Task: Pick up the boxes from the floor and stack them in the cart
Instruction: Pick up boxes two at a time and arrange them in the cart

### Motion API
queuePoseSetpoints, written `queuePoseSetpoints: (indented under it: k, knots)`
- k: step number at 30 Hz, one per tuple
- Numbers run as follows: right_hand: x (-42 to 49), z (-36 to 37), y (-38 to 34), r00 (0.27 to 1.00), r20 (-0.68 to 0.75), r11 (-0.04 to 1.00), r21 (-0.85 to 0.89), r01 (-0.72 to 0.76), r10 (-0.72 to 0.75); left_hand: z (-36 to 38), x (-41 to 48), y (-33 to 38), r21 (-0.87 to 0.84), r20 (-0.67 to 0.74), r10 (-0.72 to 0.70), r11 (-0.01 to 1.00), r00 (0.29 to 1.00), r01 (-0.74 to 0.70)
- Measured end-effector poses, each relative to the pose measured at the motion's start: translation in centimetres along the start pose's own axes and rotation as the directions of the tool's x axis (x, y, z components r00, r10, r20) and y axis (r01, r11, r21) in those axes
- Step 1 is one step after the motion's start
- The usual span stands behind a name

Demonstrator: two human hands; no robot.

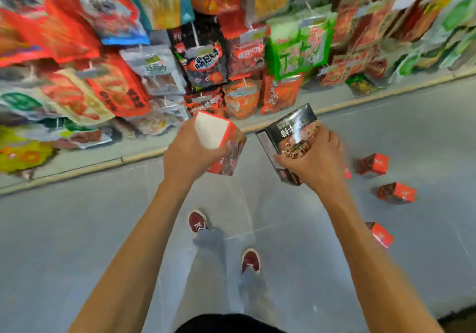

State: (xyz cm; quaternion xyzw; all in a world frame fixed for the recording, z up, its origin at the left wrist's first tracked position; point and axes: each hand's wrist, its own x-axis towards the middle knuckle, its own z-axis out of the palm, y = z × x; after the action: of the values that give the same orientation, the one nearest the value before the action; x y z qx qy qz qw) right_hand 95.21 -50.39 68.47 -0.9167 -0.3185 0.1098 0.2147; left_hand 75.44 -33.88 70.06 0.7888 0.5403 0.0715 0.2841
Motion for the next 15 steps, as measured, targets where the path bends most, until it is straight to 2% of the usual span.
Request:
queuePoseSetpoints:
  k: [3,7,11,15]
  knots:
    - [-1.9,0.4,-4.9,0.987,0.054,0.988,0.031,0.151,-0.153,-4.3,-4.3,-3.8,-0.045,-0.141,-0.119,0.993,0.983,0.113]
    - [-5.3,1.0,-12.4,0.929,0.104,0.935,0.061,0.351,-0.355,-9.8,-10.4,-9.4,-0.152,-0.277,-0.281,0.957,0.919,0.247]
    - [-10.3,2.8,-21.0,0.818,0.172,0.836,0.131,0.533,-0.549,-14.9,-17.2,-16.8,-0.278,-0.389,-0.468,0.881,0.794,0.383]
    - [-18.0,5.3,-29.8,0.676,0.255,0.722,0.225,0.654,-0.691,-19.8,-25.0,-25.2,-0.361,-0.492,-0.558,0.829,0.668,0.427]
